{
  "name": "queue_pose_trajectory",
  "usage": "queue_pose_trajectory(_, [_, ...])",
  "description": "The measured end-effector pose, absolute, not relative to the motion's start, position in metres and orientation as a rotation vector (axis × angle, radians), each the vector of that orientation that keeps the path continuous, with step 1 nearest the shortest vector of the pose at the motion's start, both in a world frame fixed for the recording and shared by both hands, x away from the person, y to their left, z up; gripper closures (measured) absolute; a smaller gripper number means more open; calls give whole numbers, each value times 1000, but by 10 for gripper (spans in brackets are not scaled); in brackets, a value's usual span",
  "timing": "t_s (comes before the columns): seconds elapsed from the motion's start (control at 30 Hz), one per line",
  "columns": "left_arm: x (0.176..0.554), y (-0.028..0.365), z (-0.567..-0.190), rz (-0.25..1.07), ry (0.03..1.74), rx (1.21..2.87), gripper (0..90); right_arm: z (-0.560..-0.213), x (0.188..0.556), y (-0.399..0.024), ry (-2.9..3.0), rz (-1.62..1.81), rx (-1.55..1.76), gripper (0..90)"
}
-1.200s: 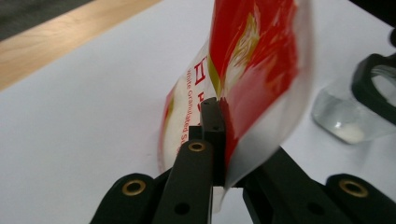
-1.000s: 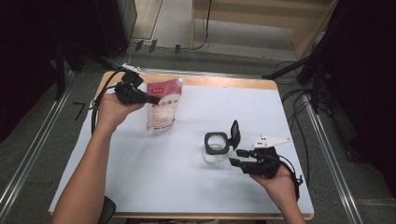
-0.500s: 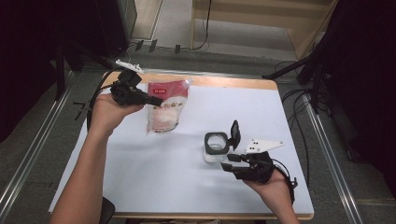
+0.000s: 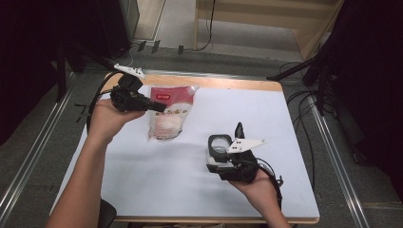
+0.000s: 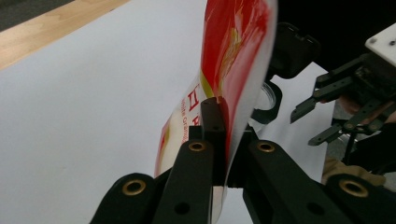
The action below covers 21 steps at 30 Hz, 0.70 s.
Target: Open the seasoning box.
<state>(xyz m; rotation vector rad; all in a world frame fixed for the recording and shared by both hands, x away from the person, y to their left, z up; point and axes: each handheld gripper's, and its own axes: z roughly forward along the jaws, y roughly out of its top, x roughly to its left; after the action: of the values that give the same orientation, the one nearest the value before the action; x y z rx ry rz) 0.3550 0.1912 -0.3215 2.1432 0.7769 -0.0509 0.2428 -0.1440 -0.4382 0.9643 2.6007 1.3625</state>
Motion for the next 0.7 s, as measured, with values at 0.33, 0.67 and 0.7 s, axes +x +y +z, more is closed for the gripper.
queue_pose_trajectory(0.33, [347,193,-318,-67,768,2156,900,-442,250,-111,2616,1356,957,597])
queue_pose_trajectory(0.67, [341,193,-314,-106,736,2160,900,-449,257,-86,2605,1354,945,584])
queue_pose_trajectory(0.7, [340,193,-314,-108,733,2167,900,-450,258,-83,2604,1353,943,584])
